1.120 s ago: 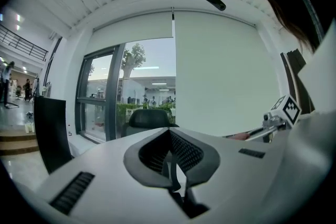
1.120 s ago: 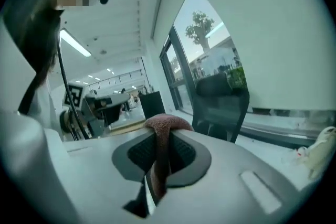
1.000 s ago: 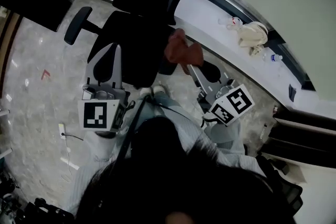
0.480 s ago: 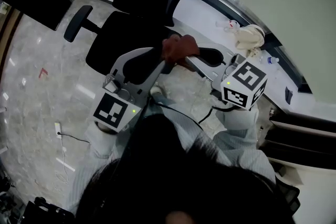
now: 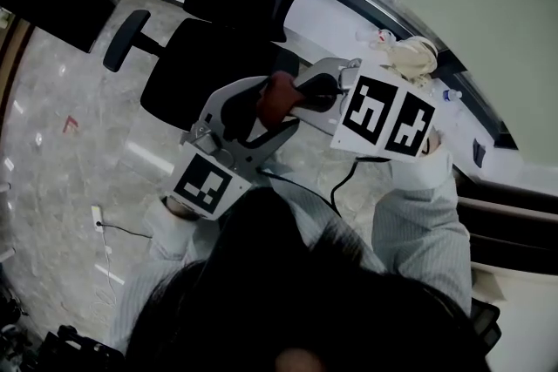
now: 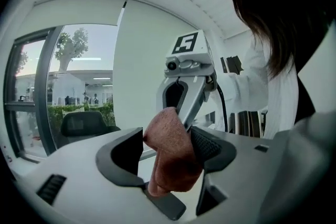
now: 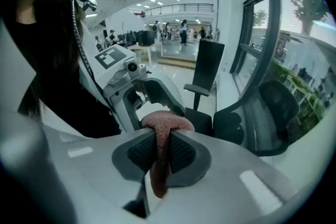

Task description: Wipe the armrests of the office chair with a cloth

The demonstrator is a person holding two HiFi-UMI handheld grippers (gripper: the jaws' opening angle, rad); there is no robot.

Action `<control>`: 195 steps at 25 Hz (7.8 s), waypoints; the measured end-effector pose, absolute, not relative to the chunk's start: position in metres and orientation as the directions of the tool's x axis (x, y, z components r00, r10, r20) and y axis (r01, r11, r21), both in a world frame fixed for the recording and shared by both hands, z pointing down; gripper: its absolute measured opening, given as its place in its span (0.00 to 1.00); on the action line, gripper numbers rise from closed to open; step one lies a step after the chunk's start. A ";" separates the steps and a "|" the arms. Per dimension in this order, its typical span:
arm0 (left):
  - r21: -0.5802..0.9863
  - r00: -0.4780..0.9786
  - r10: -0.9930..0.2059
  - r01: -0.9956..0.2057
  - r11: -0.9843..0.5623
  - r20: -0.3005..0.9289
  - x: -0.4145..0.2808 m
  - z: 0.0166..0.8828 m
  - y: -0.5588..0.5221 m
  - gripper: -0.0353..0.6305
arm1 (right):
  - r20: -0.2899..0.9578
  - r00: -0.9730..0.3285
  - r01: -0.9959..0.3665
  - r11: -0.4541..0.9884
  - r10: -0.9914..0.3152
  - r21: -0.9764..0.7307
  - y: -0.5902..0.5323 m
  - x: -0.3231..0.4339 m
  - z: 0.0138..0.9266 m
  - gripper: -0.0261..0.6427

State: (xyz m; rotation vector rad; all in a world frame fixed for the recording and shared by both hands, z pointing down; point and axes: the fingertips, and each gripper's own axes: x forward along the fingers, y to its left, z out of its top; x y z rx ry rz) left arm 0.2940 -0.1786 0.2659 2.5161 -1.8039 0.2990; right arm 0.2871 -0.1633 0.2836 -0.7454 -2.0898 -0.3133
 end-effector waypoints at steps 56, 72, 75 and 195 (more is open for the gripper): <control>0.125 -0.881 -0.472 -0.465 0.877 0.033 -0.016 0.251 0.343 0.15 | 0.063 -0.844 0.517 0.840 0.532 -0.168 0.049 0.039 0.254 0.04; 0.072 -0.641 -0.759 -0.757 0.650 0.110 -0.282 0.253 0.458 0.15 | 0.100 -0.973 0.185 0.961 0.208 -0.204 0.204 -0.147 0.262 0.04; 0.084 -0.562 -0.817 -0.815 0.574 0.129 -0.310 0.265 0.409 0.15 | 0.113 -0.985 0.104 0.970 0.131 -0.222 0.171 -0.160 0.270 0.04; -0.207 0.086 -0.477 -0.824 -0.527 0.874 -0.362 0.624 -0.170 0.14 | 0.338 -0.767 -0.634 0.566 -0.545 -0.527 -0.035 -0.150 0.434 0.04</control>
